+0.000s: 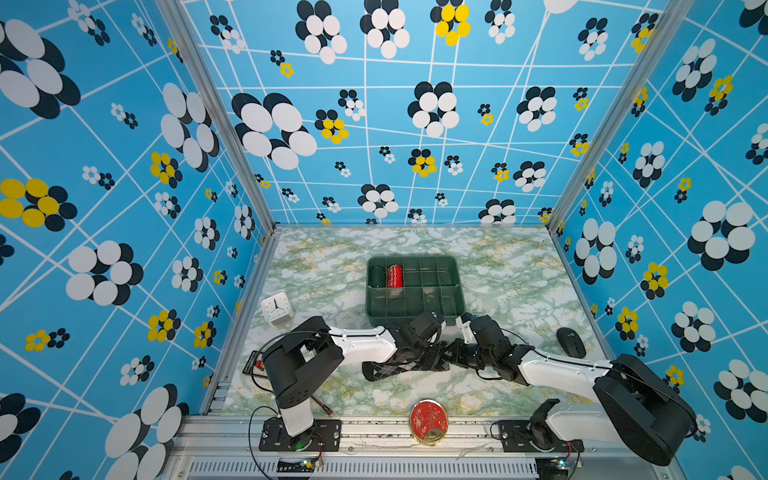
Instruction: Roll the socks
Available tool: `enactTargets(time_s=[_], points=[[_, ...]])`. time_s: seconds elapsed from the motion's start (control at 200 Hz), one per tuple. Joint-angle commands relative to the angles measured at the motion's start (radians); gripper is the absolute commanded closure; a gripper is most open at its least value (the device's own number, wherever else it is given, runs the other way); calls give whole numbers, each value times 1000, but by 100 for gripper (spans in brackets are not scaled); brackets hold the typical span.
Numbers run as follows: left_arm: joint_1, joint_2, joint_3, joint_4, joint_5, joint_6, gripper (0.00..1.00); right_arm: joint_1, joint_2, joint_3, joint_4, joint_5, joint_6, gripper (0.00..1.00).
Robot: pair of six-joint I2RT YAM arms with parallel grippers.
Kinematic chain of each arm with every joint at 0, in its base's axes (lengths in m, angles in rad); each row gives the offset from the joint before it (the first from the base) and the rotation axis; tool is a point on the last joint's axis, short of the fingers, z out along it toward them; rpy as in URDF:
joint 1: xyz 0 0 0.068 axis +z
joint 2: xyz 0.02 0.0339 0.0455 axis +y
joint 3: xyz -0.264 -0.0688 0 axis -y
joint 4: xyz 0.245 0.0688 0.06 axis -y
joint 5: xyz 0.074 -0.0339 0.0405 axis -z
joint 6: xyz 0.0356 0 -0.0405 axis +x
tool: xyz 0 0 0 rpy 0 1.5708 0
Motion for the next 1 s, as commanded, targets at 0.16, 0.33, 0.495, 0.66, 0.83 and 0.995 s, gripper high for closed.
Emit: enactTargets(time_s=[0.16,0.33,0.495,0.66,0.83,0.995], points=[[7,18,-12,-63,-1,3,100,0,-55,-4,-91,23,-22,100],[7,-24,-5,-72,13,1,100,1,-93,26,-202,63,-56,100],[7,-83,-2,-88,13,4,100,2,-135,52,-286,95,-79,100],[7,-122,-20,-94,10,-2,100,13,-153,78,-357,134,-95,100],[9,-142,-45,-98,2,-7,100,48,-146,121,-423,195,-109,100],[9,-152,-74,-91,1,-15,100,103,-102,185,-495,276,-124,100]])
